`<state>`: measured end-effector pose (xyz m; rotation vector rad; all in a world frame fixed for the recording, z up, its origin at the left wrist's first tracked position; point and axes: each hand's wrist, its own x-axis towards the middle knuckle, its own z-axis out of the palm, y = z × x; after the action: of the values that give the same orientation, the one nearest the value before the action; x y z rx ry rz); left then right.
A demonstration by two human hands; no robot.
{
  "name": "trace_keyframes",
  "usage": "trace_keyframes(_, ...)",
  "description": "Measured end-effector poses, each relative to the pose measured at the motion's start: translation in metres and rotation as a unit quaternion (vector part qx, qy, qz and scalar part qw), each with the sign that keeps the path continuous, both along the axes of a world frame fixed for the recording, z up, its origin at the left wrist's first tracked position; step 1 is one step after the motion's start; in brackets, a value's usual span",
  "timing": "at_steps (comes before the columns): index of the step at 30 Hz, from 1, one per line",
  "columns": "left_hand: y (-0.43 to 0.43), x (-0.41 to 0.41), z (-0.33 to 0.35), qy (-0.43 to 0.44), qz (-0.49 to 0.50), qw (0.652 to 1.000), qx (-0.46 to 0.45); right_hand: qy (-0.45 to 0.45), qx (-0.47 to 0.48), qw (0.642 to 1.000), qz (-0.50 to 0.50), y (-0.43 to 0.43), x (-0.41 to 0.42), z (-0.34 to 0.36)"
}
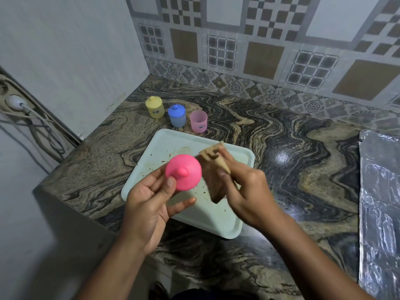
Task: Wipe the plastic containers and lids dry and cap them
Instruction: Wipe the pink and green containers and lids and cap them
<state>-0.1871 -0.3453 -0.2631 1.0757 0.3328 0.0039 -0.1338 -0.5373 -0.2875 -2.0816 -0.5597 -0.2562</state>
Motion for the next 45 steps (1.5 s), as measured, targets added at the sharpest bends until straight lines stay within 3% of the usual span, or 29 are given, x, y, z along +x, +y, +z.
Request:
trace_keyframes(2,0.003,0.002,-0.004,0.014,0.013,1.0,-0.007,0.039,0.05,0.997,-0.035,-0.002,0.001,0.006)
trace_keyframes(6,-0.001,0.004,-0.007,0.025,-0.002,1.0,-0.006,0.042,0.081,0.996,0.025,0.014,-0.015,0.018)
trace_keyframes(9,-0.009,0.006,-0.007,0.019,0.01,1.0,0.004,0.021,0.044,0.996,0.078,0.029,-0.023,0.013)
trace_keyframes(17,-0.01,-0.001,-0.007,-0.02,-0.028,0.998,0.044,-0.038,-0.004,0.996,0.084,0.032,-0.02,-0.012)
trace_keyframes(21,0.001,-0.003,-0.013,0.023,0.005,1.0,-0.005,0.011,-0.078,0.994,0.073,0.016,-0.005,-0.02)
trace_keyframes(24,0.008,-0.003,-0.015,0.047,0.016,0.999,-0.006,0.094,-0.036,0.995,-0.004,0.005,0.0,-0.008)
trace_keyframes(28,0.005,-0.003,-0.018,0.054,0.025,0.998,0.004,0.075,0.041,0.996,0.008,0.011,-0.016,0.009)
trace_keyframes(31,-0.006,-0.003,-0.018,0.037,0.013,0.999,0.018,0.025,0.006,0.996,0.081,0.028,-0.028,0.006)
trace_keyframes(38,-0.004,-0.008,-0.016,-0.015,-0.036,0.999,0.029,-0.013,-0.019,0.995,0.101,0.029,-0.027,-0.017)
trace_keyframes(42,0.009,-0.009,-0.019,-0.008,-0.039,0.999,0.023,0.046,-0.047,0.997,0.052,0.011,-0.009,-0.016)
trace_keyframes(45,0.015,-0.007,-0.019,0.009,-0.041,0.998,0.043,0.085,0.046,0.995,0.01,0.002,-0.011,0.001)
